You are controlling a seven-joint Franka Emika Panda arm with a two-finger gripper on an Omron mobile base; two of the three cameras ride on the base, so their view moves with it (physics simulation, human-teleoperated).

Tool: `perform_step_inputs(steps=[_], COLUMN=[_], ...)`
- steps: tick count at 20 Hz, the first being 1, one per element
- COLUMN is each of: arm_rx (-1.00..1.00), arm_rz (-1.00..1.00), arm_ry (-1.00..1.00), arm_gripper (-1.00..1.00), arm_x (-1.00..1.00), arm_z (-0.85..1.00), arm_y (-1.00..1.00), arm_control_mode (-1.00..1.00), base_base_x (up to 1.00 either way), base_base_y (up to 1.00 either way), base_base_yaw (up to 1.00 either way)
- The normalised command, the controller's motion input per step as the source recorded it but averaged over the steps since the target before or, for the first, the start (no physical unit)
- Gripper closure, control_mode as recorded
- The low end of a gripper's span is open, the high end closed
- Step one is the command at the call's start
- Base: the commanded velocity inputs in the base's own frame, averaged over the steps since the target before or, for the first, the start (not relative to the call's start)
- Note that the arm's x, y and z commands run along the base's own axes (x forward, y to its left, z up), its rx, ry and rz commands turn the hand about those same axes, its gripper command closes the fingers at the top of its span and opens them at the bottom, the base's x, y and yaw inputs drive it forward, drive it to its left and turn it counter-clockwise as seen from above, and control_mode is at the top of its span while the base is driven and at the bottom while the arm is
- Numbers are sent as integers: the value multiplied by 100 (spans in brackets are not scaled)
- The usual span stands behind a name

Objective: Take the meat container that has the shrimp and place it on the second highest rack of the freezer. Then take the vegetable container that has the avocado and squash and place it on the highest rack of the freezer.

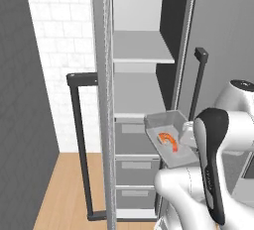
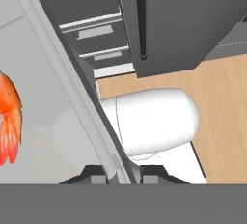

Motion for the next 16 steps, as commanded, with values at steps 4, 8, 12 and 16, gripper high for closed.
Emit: perform_step_inputs(steps=[4,8,12,16], arm_rx=[-13,0,0,0], arm_rz=[-12,-26,-18,-13], arm_ry=[7,-3,-5,-6], arm_gripper=[100,100,100,100], arm_x=[20,67,100,97], arm_z=[3,-1,0,0], arm_y=[24,1,17,4], arm_control_mode=[-100,-100,-100,-100], base_base_x=[0,0,0,0], base_base_y=[0,0,0,0], base_base_yaw=[0,0,0,0])
